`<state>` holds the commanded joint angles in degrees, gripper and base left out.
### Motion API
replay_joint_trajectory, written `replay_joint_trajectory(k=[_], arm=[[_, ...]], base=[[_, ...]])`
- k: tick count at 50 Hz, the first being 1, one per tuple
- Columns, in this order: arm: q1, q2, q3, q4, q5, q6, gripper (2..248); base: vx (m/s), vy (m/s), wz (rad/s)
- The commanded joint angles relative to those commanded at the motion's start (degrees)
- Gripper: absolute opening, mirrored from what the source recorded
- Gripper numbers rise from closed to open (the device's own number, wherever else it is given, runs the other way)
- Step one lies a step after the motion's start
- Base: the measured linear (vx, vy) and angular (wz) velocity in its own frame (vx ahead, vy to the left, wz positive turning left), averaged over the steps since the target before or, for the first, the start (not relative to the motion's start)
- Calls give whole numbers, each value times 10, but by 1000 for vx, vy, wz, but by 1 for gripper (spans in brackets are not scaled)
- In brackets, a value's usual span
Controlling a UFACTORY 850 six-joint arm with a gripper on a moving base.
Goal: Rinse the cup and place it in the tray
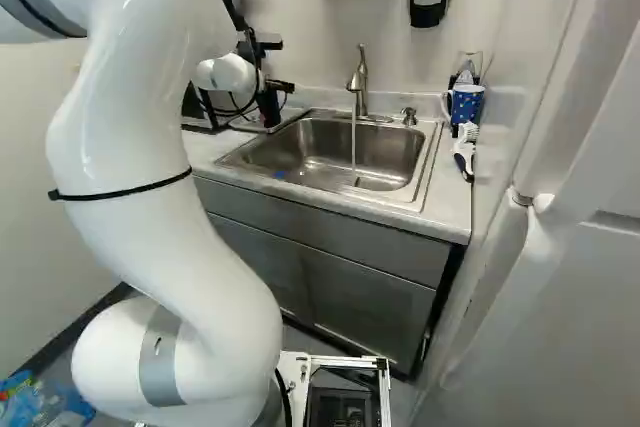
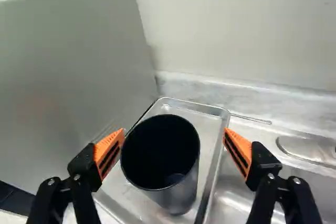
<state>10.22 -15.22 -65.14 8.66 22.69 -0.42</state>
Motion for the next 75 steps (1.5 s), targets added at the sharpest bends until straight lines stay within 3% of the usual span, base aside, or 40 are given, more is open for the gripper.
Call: replay_joint_trajectory(k=[44,75], arm=[[-1,30,-20,0,0,0,247],[-37,67,-17,-36,-5,0,247]], base=[[0,0,0],[0,0,0]])
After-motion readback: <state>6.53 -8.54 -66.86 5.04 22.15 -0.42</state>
